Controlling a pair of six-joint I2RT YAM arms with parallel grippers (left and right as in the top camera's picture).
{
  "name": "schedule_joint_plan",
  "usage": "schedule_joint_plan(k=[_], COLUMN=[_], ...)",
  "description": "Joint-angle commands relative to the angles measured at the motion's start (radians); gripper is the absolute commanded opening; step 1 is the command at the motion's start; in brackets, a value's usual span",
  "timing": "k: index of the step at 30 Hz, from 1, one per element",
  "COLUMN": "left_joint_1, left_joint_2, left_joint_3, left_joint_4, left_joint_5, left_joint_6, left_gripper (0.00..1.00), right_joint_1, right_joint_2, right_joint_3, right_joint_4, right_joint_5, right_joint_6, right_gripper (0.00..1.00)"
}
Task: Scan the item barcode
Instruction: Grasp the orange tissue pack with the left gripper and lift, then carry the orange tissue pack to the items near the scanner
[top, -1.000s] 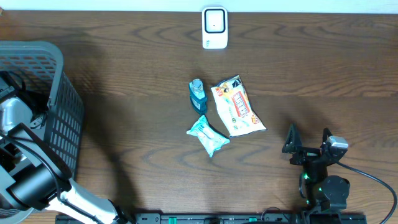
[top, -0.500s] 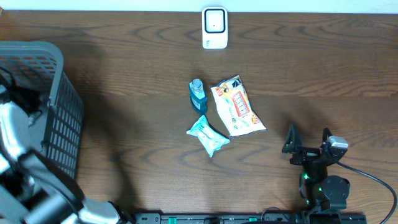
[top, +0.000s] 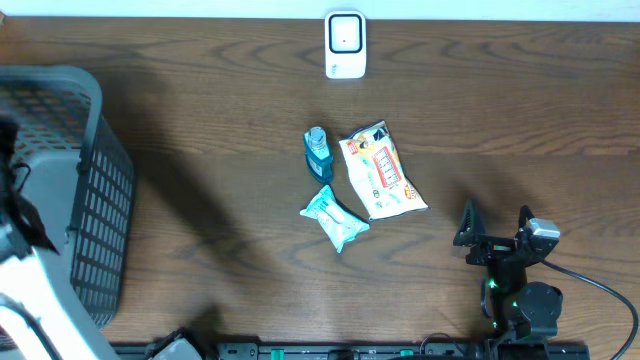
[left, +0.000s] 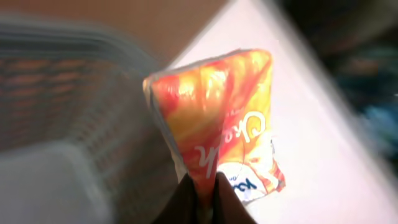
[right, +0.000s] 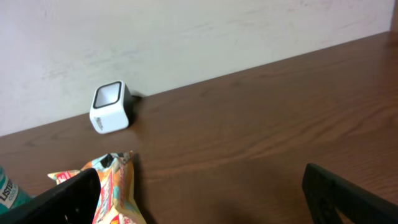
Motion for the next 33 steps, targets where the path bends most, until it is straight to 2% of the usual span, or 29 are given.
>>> schedule_joint_plan(k=[1, 4, 8, 12, 15, 19, 22, 25, 29, 30, 33], left_joint_1=[-0.046, -0.164, -0.346, -0.532, -0.659, -0.808, -0.900, -0.982, -1.113, -1.161, -1.211], left_joint_2=[-0.078, -0.117, -0.112, -0.086, -0.060, -0.027, -0.009, 0.000, 0.021, 0.042, 0.090], left_joint_3=[0.007, 0.007, 0.007, 0.005, 0.005, 0.005, 0.005, 0.005, 0.005, 0.002, -0.012], left_joint_4=[0.057, 0.079, 0.040, -0.037, -0.156, -0.304, -0.351, -0.360, -0.381, -0.400, -0.426], left_joint_5=[0.248, 0.344, 0.356, 0.346, 0.233, 0.003, -0.054, -0.054, -0.054, -0.054, -0.054], left_joint_6=[-0.023, -0.026, -0.018, 0.045, 0.066, 0.064, 0.079, 0.161, 0.334, 0.409, 0.458], left_gripper=[0.07, 0.07, 0.07, 0.07, 0.07, 0.07, 0.07, 0.07, 0.07, 0.07, 0.07], right_joint_1=[0.003, 0.003, 0.003, 0.003, 0.003, 0.003, 0.003, 0.003, 0.003, 0.003, 0.003], right_joint_2=[-0.004, -0.004, -0.004, -0.004, -0.004, -0.004, -0.004, -0.004, -0.004, -0.004, -0.004], right_joint_3=[-0.001, -0.001, -0.001, -0.001, -0.001, -0.001, -0.001, -0.001, -0.001, -0.001, -0.001], right_joint_4=[-0.003, -0.003, -0.003, -0.003, -0.003, -0.003, -0.003, -0.003, -0.003, -0.003, -0.003], right_joint_5=[0.009, 0.009, 0.009, 0.009, 0.009, 0.009, 0.009, 0.009, 0.009, 0.009, 0.009], right_joint_6=[-0.008, -0.008, -0.008, -0.008, -0.008, -0.008, -0.008, -0.008, -0.008, -0.008, -0.008], right_gripper=[0.99, 0.99, 0.99, 0.99, 0.99, 0.99, 0.99, 0.99, 0.99, 0.99, 0.99])
